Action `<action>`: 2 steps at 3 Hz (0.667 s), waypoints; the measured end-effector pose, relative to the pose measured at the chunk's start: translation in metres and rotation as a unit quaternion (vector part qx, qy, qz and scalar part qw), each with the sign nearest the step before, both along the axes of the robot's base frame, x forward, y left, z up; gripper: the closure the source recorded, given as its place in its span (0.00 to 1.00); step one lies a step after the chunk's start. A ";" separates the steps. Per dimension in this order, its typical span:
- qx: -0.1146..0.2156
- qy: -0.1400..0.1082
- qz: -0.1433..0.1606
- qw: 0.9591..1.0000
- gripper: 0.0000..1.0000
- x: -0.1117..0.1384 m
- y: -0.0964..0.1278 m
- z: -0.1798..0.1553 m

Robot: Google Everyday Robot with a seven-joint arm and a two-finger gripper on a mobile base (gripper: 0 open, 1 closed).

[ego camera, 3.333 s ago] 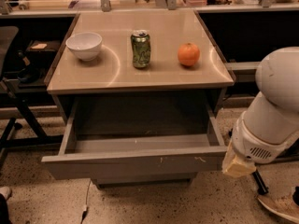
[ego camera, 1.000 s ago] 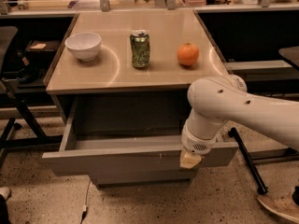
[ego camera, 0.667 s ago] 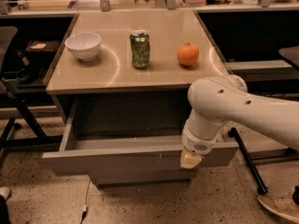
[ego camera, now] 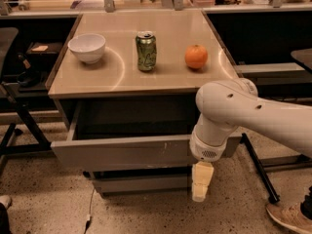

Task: Close top drawer

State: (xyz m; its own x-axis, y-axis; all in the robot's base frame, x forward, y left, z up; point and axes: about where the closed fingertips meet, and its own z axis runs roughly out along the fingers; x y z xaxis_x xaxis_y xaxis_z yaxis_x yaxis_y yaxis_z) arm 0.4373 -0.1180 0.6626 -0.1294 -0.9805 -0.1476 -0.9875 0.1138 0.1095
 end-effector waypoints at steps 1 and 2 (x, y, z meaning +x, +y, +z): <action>0.000 0.000 0.000 1.000 0.00 0.000 0.000 0.000; 0.000 0.000 0.000 1.000 0.18 0.000 0.000 0.000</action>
Offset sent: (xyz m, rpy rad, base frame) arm 0.0000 0.0000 0.0000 0.0000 0.0000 0.0000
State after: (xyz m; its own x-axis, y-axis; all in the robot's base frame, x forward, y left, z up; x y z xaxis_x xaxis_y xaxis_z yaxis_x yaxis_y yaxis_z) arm 0.4373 -0.1180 0.6626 -0.1293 -0.9806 -0.1476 -0.9875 0.1138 0.1095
